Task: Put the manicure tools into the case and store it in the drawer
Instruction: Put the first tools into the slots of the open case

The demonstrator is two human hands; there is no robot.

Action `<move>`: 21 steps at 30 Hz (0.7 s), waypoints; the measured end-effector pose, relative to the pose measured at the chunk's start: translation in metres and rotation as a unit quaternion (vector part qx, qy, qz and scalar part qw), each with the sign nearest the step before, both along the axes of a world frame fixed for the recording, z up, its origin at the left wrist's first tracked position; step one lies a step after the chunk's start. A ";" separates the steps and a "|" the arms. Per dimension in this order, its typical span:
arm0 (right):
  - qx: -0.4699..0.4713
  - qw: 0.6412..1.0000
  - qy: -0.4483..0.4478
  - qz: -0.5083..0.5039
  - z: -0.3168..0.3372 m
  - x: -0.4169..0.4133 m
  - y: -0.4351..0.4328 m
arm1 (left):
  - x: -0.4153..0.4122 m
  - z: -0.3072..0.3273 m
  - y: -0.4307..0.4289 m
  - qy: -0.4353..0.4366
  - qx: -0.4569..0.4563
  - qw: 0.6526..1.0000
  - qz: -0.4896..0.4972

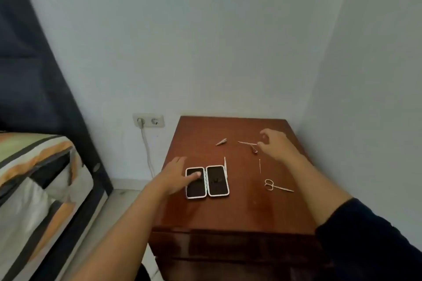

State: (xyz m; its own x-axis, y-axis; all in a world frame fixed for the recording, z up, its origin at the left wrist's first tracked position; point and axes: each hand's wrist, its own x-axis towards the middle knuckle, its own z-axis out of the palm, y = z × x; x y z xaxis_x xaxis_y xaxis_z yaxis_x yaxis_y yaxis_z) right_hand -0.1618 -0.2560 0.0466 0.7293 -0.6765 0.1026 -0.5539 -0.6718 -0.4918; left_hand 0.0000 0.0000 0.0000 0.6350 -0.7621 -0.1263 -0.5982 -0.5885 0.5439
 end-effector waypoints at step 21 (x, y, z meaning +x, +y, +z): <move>-0.010 0.994 -0.113 -0.009 -0.074 0.084 -0.017 | 0.006 -0.070 0.004 -0.092 -0.005 0.995 -0.030</move>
State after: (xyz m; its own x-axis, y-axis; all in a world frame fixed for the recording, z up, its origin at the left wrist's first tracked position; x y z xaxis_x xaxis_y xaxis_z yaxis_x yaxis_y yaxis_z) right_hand -0.0776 -0.2730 -0.0272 0.6744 -0.6847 0.2762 -0.4423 -0.6742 -0.5915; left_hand 0.0061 0.0039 -0.0696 0.5993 -0.8005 -0.0038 -0.7226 -0.5430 0.4277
